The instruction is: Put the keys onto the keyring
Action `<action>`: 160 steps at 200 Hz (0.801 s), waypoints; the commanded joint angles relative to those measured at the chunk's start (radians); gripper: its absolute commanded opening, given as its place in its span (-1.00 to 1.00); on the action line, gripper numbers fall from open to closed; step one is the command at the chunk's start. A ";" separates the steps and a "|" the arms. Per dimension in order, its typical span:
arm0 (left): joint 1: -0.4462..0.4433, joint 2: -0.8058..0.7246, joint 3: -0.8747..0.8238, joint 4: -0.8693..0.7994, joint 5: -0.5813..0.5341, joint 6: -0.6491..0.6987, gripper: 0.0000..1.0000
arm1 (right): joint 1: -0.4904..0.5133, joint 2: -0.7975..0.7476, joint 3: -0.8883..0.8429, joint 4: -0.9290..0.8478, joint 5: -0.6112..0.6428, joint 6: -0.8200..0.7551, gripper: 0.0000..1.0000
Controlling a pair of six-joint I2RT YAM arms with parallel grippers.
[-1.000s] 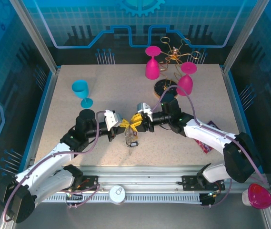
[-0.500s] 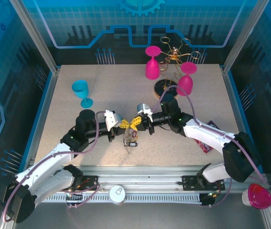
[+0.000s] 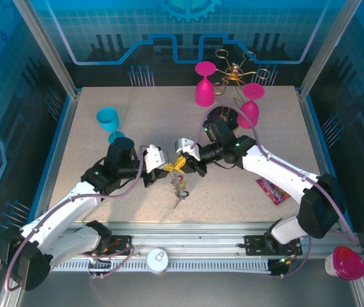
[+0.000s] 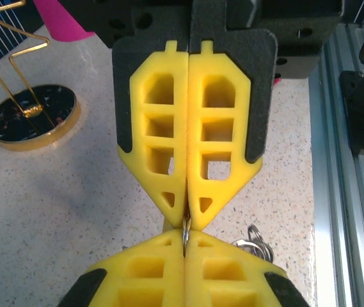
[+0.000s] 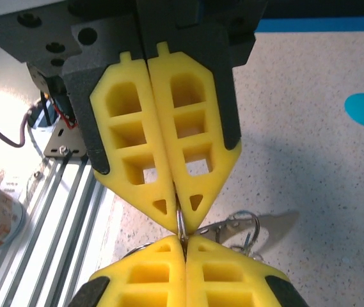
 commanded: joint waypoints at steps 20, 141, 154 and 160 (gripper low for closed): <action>-0.003 -0.010 0.008 -0.008 -0.004 0.030 -1.00 | 0.000 -0.042 0.004 0.016 -0.038 0.045 -0.83; -0.002 -0.151 -0.186 0.365 0.017 -0.109 -1.00 | -0.031 -0.100 -0.247 0.414 -0.090 0.301 -0.17; -0.003 -0.150 -0.183 0.358 0.015 -0.106 -1.00 | -0.032 -0.105 -0.251 0.432 -0.104 0.310 -0.19; -0.003 -0.150 -0.183 0.357 0.016 -0.105 -1.00 | -0.031 -0.107 -0.253 0.439 -0.108 0.313 -0.19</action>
